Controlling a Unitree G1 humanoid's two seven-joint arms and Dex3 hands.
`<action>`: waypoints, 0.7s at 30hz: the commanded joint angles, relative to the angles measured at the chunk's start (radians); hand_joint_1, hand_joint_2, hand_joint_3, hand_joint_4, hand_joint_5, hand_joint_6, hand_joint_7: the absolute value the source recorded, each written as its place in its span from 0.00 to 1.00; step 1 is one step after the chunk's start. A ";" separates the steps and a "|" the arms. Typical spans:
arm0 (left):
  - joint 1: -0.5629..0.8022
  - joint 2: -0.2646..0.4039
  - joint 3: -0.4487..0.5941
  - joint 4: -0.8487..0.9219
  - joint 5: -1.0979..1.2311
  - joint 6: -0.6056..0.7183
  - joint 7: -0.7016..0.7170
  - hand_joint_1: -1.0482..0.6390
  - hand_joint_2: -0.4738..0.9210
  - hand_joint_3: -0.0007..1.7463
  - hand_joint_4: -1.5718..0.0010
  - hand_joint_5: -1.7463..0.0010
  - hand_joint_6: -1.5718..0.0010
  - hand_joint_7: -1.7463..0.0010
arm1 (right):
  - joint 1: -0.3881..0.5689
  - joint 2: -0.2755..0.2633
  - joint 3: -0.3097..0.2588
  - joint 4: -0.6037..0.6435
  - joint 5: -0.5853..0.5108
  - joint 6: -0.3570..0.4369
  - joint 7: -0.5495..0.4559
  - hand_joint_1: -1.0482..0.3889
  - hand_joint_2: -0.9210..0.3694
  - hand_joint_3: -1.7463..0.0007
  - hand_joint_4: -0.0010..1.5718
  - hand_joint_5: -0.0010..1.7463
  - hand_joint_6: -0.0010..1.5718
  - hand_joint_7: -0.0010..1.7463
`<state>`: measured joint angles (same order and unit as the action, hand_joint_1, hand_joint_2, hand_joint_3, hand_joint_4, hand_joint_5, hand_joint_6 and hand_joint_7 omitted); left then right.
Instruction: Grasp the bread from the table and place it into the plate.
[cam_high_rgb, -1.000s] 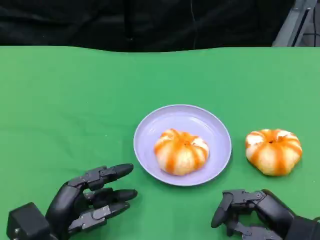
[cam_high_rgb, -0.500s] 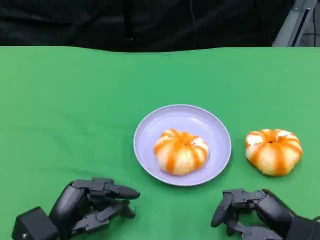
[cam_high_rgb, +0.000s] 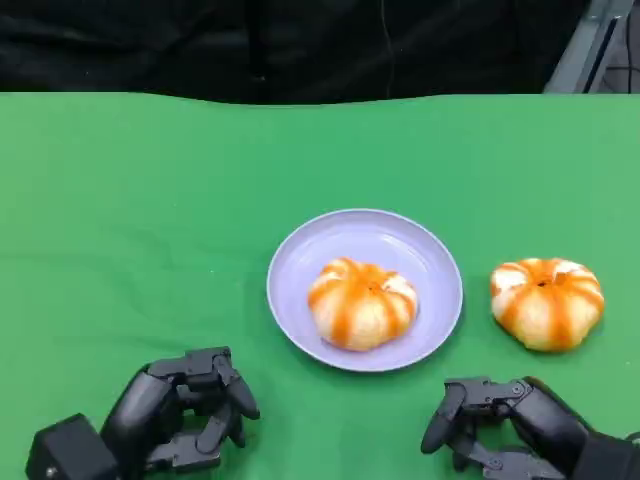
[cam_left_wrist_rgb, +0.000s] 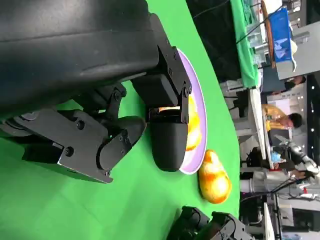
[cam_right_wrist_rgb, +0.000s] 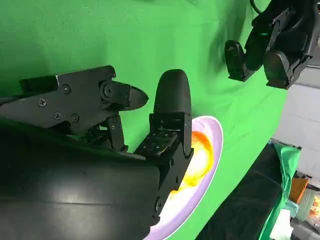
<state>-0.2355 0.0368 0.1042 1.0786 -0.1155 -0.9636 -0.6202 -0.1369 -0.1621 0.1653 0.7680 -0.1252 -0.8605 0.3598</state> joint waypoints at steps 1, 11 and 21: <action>0.012 0.018 -0.003 0.000 0.002 -0.009 0.006 0.60 0.72 0.66 0.53 0.04 0.47 0.24 | 0.009 -0.020 -0.006 -0.004 0.008 0.007 0.000 0.72 0.00 0.74 0.44 0.86 0.49 0.59; 0.015 0.013 -0.007 -0.003 -0.003 -0.008 -0.005 0.60 0.73 0.63 0.53 0.05 0.47 0.26 | 0.015 -0.021 -0.006 -0.015 0.014 0.007 0.005 0.72 0.00 0.73 0.44 0.86 0.48 0.60; 0.024 0.015 -0.026 -0.004 0.017 -0.037 0.016 0.61 0.74 0.62 0.53 0.06 0.47 0.26 | 0.019 -0.022 -0.010 -0.018 0.020 -0.001 0.010 0.72 0.00 0.74 0.44 0.86 0.49 0.60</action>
<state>-0.2221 0.0363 0.0827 1.0786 -0.1097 -0.9768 -0.6189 -0.1223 -0.1631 0.1647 0.7583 -0.1231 -0.8602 0.3663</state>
